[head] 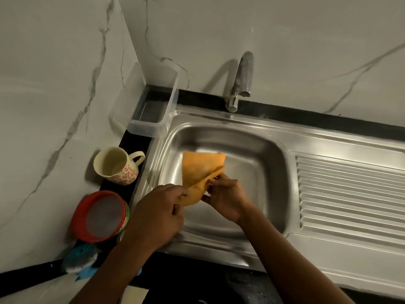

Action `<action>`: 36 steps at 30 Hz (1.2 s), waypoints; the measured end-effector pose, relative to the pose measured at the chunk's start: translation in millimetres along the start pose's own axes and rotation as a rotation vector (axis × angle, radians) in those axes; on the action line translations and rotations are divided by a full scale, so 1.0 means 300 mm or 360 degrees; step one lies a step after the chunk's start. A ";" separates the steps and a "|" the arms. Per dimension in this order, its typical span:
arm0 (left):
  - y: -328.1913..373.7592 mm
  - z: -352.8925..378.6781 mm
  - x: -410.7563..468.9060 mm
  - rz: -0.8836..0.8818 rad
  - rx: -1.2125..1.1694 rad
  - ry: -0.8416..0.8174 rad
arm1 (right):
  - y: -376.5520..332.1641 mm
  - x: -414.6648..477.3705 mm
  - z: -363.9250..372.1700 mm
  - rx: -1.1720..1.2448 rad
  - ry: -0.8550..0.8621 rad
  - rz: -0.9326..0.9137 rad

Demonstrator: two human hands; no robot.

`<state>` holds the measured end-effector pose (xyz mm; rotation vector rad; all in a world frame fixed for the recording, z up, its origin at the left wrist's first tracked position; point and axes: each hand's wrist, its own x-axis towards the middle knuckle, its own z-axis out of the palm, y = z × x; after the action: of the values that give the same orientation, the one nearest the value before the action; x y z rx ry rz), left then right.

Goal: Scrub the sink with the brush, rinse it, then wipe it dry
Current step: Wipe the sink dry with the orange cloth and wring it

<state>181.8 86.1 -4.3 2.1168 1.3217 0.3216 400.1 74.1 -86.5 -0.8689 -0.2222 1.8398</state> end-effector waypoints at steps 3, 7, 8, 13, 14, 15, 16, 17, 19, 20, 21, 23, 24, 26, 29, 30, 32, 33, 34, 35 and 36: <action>0.055 0.003 -0.030 0.0010 -0.0012 0.0087 | -0.036 -0.098 -0.007 0.0144 0.0009 0.0014; 0.116 -0.001 -0.065 -0.0060 -0.0019 0.0132 | -0.089 -0.205 -0.010 -0.0124 0.0166 0.0037; 0.127 0.000 -0.073 -0.0081 -0.0028 0.0144 | -0.099 -0.222 -0.013 -0.0198 0.0193 0.0040; 0.214 0.001 -0.089 -0.0097 -0.0094 0.0286 | -0.179 -0.304 0.015 -0.0673 0.0329 -0.0089; 0.233 0.002 -0.083 -0.0091 -0.0129 0.0308 | -0.197 -0.323 0.023 -0.0748 0.0326 -0.0118; 0.247 0.007 -0.073 -0.0079 -0.0175 0.0317 | -0.214 -0.342 0.032 -0.0798 0.0309 -0.0130; 0.262 0.013 -0.062 -0.0069 -0.0227 0.0312 | -0.231 -0.360 0.039 -0.0833 0.0280 -0.0143; 0.275 0.017 -0.048 -0.0062 -0.0295 0.0291 | -0.246 -0.374 0.044 -0.0864 0.0246 -0.0153; 0.296 0.022 -0.022 -0.0062 -0.0472 0.0214 | -0.274 -0.396 0.049 -0.0897 0.0161 -0.0179; 0.304 0.022 -0.013 -0.0053 -0.0524 0.0178 | -0.284 -0.407 0.050 -0.0901 0.0109 -0.0207; 0.311 0.020 -0.006 -0.0025 -0.0527 0.0167 | -0.297 -0.419 0.049 -0.0906 0.0050 -0.0247; 0.320 0.017 0.005 0.0012 -0.0496 0.0192 | -0.318 -0.441 0.051 -0.0884 -0.0045 -0.0318; 0.325 0.013 0.008 -0.0004 -0.0509 0.0218 | -0.330 -0.454 0.054 -0.0851 -0.0088 -0.0341; 0.334 0.004 0.010 -0.0051 -0.0596 0.0259 | -0.353 -0.479 0.061 -0.0777 -0.0130 -0.0365; 0.350 -0.023 0.007 -0.0103 -0.0792 0.0313 | -0.386 -0.495 0.047 -0.0605 -0.0073 -0.0356; 0.354 -0.035 0.003 -0.0126 -0.0827 0.0344 | -0.396 -0.498 0.047 -0.0603 -0.0051 -0.0351; 0.353 -0.051 -0.008 -0.0152 -0.0864 0.0387 | -0.407 -0.493 0.040 -0.0722 -0.0040 -0.0365; 0.351 -0.056 -0.013 -0.0150 -0.0882 0.0388 | -0.409 -0.488 0.040 -0.0776 -0.0035 -0.0372; 0.347 -0.061 -0.017 -0.0154 -0.0898 0.0387 | -0.411 -0.484 0.046 -0.0785 -0.0046 -0.0369; 0.343 -0.063 -0.020 -0.0165 -0.0921 0.0394 | -0.411 -0.481 0.050 -0.0766 -0.0057 -0.0354; 0.336 -0.066 -0.022 -0.0190 -0.0933 0.0418 | -0.408 -0.475 0.054 -0.0755 -0.0054 -0.0347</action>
<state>241.8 56.3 73.9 1.5343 1.2898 0.8459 506.8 8.4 54.4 -1.0870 -0.7677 1.6200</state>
